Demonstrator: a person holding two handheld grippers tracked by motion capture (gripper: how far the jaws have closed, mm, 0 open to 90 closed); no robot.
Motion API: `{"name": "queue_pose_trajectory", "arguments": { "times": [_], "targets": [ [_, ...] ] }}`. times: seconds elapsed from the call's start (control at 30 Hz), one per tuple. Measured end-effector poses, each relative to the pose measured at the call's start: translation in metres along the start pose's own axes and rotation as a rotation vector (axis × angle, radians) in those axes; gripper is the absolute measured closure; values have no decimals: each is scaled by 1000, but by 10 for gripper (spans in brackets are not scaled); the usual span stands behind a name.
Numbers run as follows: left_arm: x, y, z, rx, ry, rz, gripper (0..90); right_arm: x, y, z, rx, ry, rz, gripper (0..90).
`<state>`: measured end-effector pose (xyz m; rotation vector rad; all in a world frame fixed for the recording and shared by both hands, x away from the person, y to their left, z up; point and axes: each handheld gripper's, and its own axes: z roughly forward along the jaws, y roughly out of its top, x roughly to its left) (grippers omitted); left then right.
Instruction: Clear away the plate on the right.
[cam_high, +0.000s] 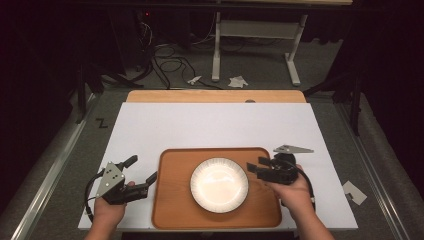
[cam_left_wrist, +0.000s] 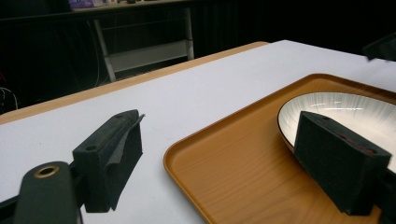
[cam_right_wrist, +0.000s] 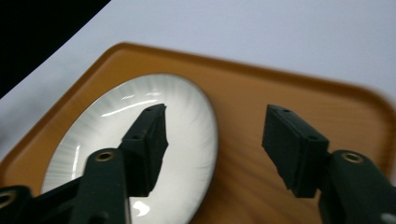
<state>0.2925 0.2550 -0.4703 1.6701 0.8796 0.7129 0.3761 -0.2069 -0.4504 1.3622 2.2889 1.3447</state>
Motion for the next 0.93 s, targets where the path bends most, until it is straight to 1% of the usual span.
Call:
{"name": "queue_pose_trajectory", "arguments": {
  "times": [0.03,0.07,0.1,0.13,0.17,0.2,0.23,0.27,0.3,0.33,0.37,0.4,0.47,0.5,0.53,0.57,0.6,0.67,0.73,0.77,0.8,0.93],
  "targets": [
    [1,0,0,3,2,1,157,0,0,0,0,0,0,356],
    [1,0,1,5,2,-5,157,-8,1,-14,-39,-27,-13,288],
    [1,0,1,5,2,-5,157,-8,1,-14,-39,-27,-13,288],
    [1,0,2,15,4,-3,157,-14,-1,-28,-85,-52,-36,204],
    [1,0,2,15,4,-3,157,-14,-1,-28,-85,-52,-36,204],
    [0,-1,3,23,2,4,157,-19,-4,-40,-111,-91,-37,111],
    [0,-1,3,23,2,4,157,-19,-4,-40,-111,-91,-37,111],
    [-1,-1,4,30,-1,10,157,-23,-9,-49,-132,-138,-58,28],
    [-1,-1,4,30,-1,10,157,-23,-9,-49,-132,-138,-58,28],
    [-2,-1,5,33,-3,13,157,-28,-19,-57,-148,-177,-72,1],
    [-2,-1,6,34,-2,14,157,-28,-19,-57,-148,-177,-72,1],
    [-2,-1,6,36,-1,14,157,-32,-27,-63,-158,-183,-63,1],
    [-2,-1,7,40,-1,18,157,-34,-33,-68,-170,-175,-51,1],
    [-2,-1,7,40,-1,18,157,-34,-33,-68,-170,-175,-51,1],
    [-2,-2,8,40,1,18,157,-36,-33,-71,-188,-181,-43,1],
    [-2,-2,8,40,1,18,157,-36,-33,-71,-188,-181,-43,1],
    [-2,-2,8,43,5,13,157,-37,-32,-72,-212,-182,-43,1],
    [-1,-2,8,46,10,11,157,-37,-32,-71,-213,-184,-44,1],
    [-1,-2,6,38,12,10,157,-38,-34,-67,-189,-182,-57,1],
    [-1,-2,6,38,12,10,157,-38,-34,-67,-189,-182,-57,1],
    [-1,-1,5,38,12,10,157,-38,-35,-66,-177,-181,-59,2],
    [-1,-1,4,34,13,8,157,-38,-35,-65,-181,-184,-55,2]
  ]
}}
